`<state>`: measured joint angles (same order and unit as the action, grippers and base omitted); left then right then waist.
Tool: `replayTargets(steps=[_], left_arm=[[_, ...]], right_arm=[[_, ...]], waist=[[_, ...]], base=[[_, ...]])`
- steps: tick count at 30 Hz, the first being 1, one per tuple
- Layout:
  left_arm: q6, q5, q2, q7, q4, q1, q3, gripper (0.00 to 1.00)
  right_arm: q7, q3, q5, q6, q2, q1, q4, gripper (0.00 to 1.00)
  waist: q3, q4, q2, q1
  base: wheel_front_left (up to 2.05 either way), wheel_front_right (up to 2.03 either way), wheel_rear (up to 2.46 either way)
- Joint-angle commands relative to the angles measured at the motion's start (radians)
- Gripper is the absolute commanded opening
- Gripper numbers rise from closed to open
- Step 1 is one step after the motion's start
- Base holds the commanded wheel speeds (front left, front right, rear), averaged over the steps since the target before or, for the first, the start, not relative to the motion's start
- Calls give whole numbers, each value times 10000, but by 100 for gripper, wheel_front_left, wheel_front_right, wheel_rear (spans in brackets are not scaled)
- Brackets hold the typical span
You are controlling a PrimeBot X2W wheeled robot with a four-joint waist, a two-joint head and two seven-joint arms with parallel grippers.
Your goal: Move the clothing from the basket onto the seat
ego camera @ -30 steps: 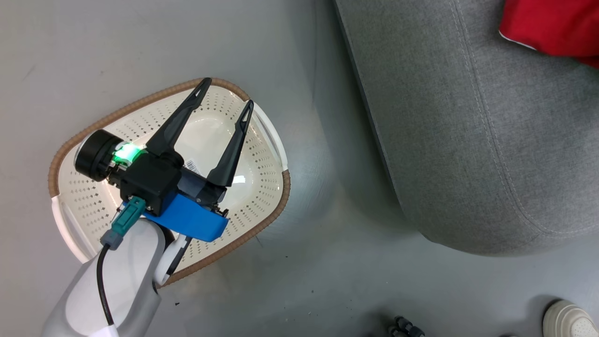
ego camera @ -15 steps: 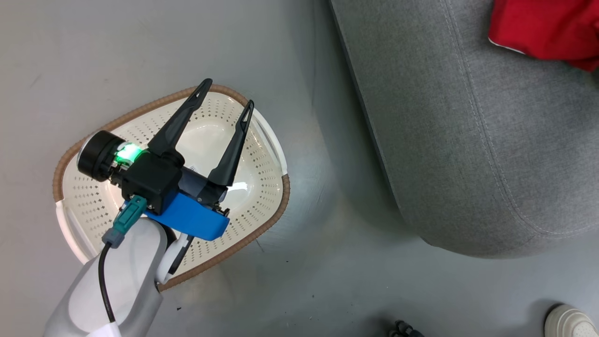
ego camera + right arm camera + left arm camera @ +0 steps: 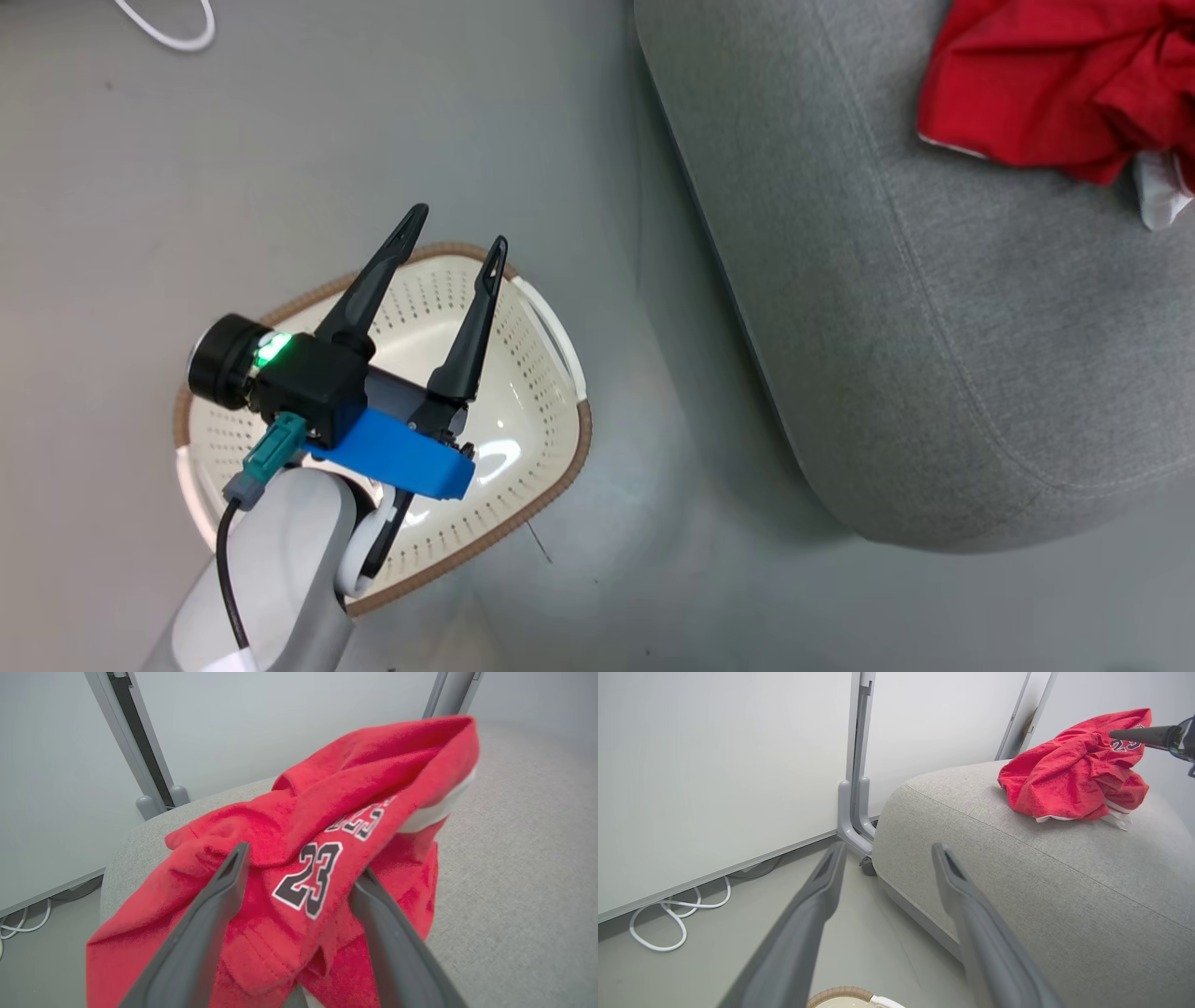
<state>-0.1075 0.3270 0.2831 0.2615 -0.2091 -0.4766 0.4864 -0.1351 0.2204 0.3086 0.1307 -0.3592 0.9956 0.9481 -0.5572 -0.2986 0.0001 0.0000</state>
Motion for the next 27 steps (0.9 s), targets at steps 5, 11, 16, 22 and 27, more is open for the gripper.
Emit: replayTargets(steps=[5, 11, 16, 22, 27], left_arm=[[-43, 123, -446, 48, -73, 821, -537, 100], [-101, 129, -890, 50, -190, 1850, -1191, 100], [-149, 63, -1238, 50, -311, 2656, -1806, 100], [-196, -36, -1522, 49, -402, 3389, -2521, 100], [-237, -48, -1719, 50, -547, 3855, -3015, 100]], right_arm=[[250, -350, -60, 2, -186, -1177, -553, 100], [482, -508, -216, 2, -139, -2649, -1481, 100], [470, -480, -418, 2, 232, -4038, -2645, 100], [596, -480, -712, 2, 926, -5781, -4744, 100], [846, -515, -941, 2, 1524, -7116, -6512, 100]], waist=[[1575, 470, -1, 0], [2740, 904, -1, 0], [3585, 1334, -1, 0], [4270, 1908, -1, 0], [4719, 2408, -1, 0]], base=[[0, 0, 0], [0, 0, 0], [0, 0, 0], [0, 0, 0], [0, 0, 0]])
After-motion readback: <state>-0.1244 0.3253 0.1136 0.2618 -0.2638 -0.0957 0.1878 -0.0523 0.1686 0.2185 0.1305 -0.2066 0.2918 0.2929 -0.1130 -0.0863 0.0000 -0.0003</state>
